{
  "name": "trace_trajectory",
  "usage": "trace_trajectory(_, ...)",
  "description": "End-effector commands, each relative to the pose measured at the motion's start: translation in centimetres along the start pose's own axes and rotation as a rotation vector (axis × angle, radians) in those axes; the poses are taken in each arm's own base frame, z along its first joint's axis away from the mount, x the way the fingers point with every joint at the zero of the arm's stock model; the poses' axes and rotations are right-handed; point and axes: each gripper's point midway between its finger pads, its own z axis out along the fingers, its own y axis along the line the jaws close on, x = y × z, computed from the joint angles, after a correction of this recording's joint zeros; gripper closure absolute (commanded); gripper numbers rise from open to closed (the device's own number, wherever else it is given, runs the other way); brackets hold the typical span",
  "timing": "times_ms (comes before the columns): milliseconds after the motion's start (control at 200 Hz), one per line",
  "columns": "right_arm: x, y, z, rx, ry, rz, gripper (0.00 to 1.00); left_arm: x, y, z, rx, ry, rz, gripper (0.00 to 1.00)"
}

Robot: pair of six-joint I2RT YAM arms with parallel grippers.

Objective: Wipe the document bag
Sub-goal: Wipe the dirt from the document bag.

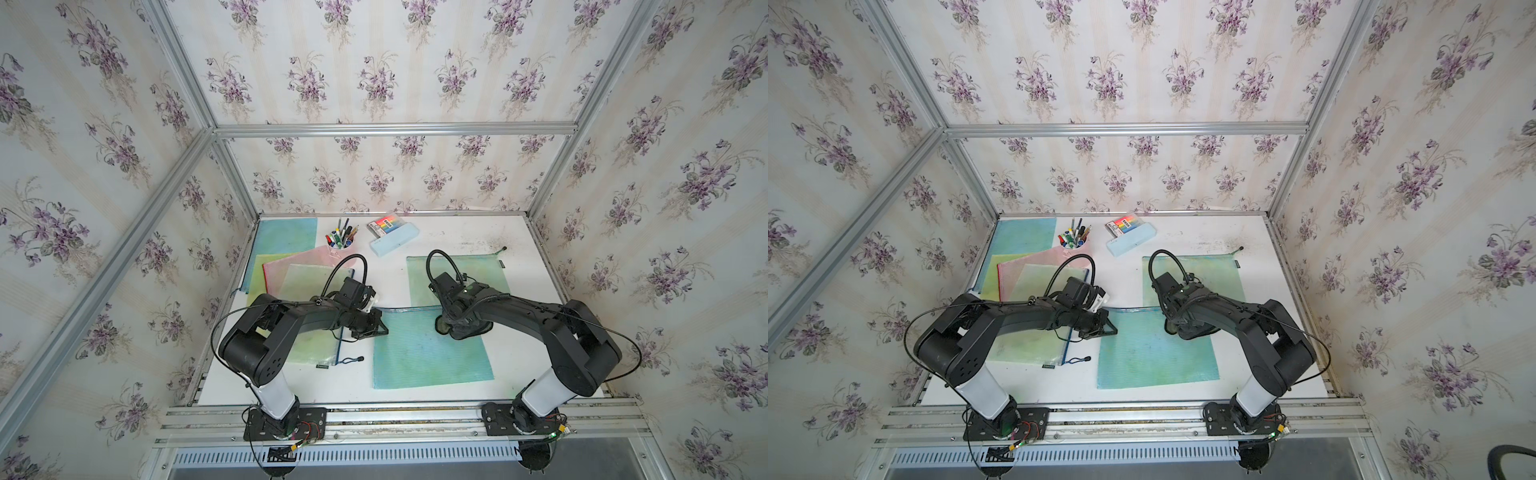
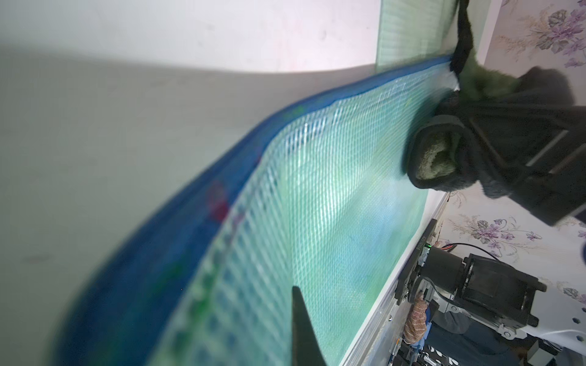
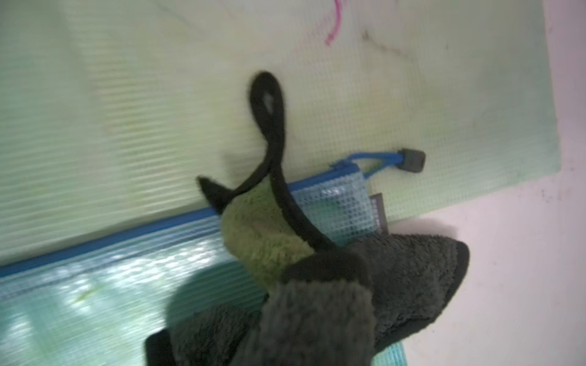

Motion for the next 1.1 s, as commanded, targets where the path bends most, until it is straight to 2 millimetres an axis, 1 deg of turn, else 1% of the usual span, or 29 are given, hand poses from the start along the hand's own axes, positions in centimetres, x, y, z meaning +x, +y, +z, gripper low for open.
trace_trajectory(0, -0.8, 6.0, -2.6, -0.125, -0.068, -0.097, 0.79, -0.3, -0.1, 0.1, 0.005, -0.006, 0.006, 1.0)
trace_trajectory(45, -0.4, 8.9, -3.2, -0.182, -0.058, -0.128, 0.79, -0.4, -0.1, 0.2, 0.007, -0.009, 0.001, 1.0)
trace_trajectory(80, 0.1, 10.0, -2.8, -0.195, -0.037, -0.144, 0.79, -0.5, -0.2, 0.2, 0.009, -0.01, 0.0, 1.0)
trace_trajectory(110, 0.6, 10.3, -2.0, -0.187, -0.019, -0.149, 0.78, -0.5, -0.2, 0.2, 0.011, -0.012, 0.0, 1.0)
trace_trajectory(145, 1.1, 9.8, -0.8, -0.159, -0.002, -0.15, 0.78, -0.6, -0.3, 0.2, 0.011, -0.012, -0.001, 1.0)
trace_trajectory(210, 2.2, 7.7, 1.4, -0.105, 0.042, -0.137, 0.79, -0.5, -0.3, 0.1, 0.01, -0.014, 0.0, 1.0)
trace_trajectory(255, 2.6, 5.2, 2.5, -0.05, 0.064, -0.114, 0.79, -0.5, -0.3, 0.0, 0.008, -0.015, 0.0, 1.0)
trace_trajectory(300, 2.3, 2.6, 2.8, -0.005, 0.057, -0.08, 0.79, -0.5, -0.3, -0.2, 0.003, -0.019, 0.001, 1.0)
trace_trajectory(385, 1.1, -2.2, 2.4, 0.061, 0.023, 0.013, 0.79, -0.4, -0.3, -0.3, 0.002, -0.026, 0.004, 1.0)
trace_trajectory(410, 0.7, -3.3, 2.3, 0.073, 0.013, 0.039, 0.79, -0.4, -0.3, -0.4, 0.003, -0.029, 0.002, 1.0)
trace_trajectory(460, -0.1, -4.7, 1.7, 0.088, -0.008, 0.066, 0.78, -0.4, -0.3, -0.4, 0.005, -0.031, -0.002, 1.0)
trace_trajectory(500, -0.6, -4.9, 1.1, 0.086, -0.022, 0.07, 0.78, -0.3, -0.2, -0.3, 0.004, -0.033, -0.007, 1.0)
trace_trajectory(550, -0.9, -3.5, 0.4, 0.041, -0.021, 0.058, 0.79, -0.3, -0.1, -0.2, 0.006, -0.033, -0.013, 1.0)
trace_trajectory(575, -0.8, -2.1, 0.0, 0.003, -0.023, 0.037, 0.79, -0.3, 0.0, -0.2, 0.007, -0.034, -0.017, 1.0)
trace_trajectory(615, -0.5, 0.7, -1.0, -0.067, -0.036, -0.009, 0.79, -0.3, 0.0, -0.1, 0.01, -0.035, -0.017, 1.0)
trace_trajectory(664, 0.7, 5.4, -2.5, -0.177, -0.039, -0.088, 0.79, -0.4, 0.0, 0.0, 0.013, -0.037, -0.022, 1.0)
trace_trajectory(689, 1.8, 7.8, -3.3, -0.23, -0.032, -0.13, 0.79, -0.4, 0.0, 0.0, 0.013, -0.037, -0.026, 1.0)
trace_trajectory(729, 3.3, 10.7, -4.2, -0.284, -0.016, -0.176, 0.79, -0.5, 0.0, 0.0, 0.014, -0.038, -0.03, 1.0)
trace_trajectory(769, 4.7, 12.2, -4.5, -0.304, -0.001, -0.206, 0.79, -0.6, -0.1, 0.0, 0.015, -0.043, -0.028, 1.0)
trace_trajectory(799, 5.4, 12.4, -4.1, -0.296, 0.016, -0.209, 0.78, -0.7, -0.2, -0.1, 0.016, -0.045, -0.029, 1.0)
trace_trajectory(834, 6.1, 11.8, -3.4, -0.274, 0.034, -0.195, 0.78, -0.7, -0.2, -0.1, 0.015, -0.048, -0.028, 1.0)
trace_trajectory(869, 6.7, 10.4, -2.4, -0.238, 0.049, -0.18, 0.79, -0.7, -0.3, -0.2, 0.016, -0.05, -0.029, 1.0)
trace_trajectory(919, 7.3, 7.6, -1.2, -0.169, 0.069, -0.159, 0.78, -0.7, -0.4, -0.2, 0.019, -0.052, -0.026, 1.0)
trace_trajectory(969, 7.3, 4.1, -0.4, -0.073, 0.07, -0.133, 0.78, -0.8, -0.5, -0.3, 0.021, -0.052, -0.025, 1.0)
trace_trajectory(1014, 7.0, 1.3, -0.4, -0.01, 0.059, -0.11, 0.78, -0.8, -0.5, -0.3, 0.021, -0.051, -0.024, 1.0)
trace_trajectory(1039, 6.8, 0.2, -0.7, 0.009, 0.047, -0.097, 0.78, -0.8, -0.5, -0.4, 0.02, -0.053, -0.023, 1.0)
trace_trajectory(1059, 6.5, -0.4, -1.0, 0.014, 0.036, -0.084, 0.79, -0.8, -0.6, -0.4, 0.021, -0.054, -0.021, 1.0)
trace_trajectory(1094, 6.0, -0.6, -1.7, -0.001, 0.009, -0.07, 0.79, -0.8, -0.5, -0.4, 0.021, -0.053, -0.021, 1.0)
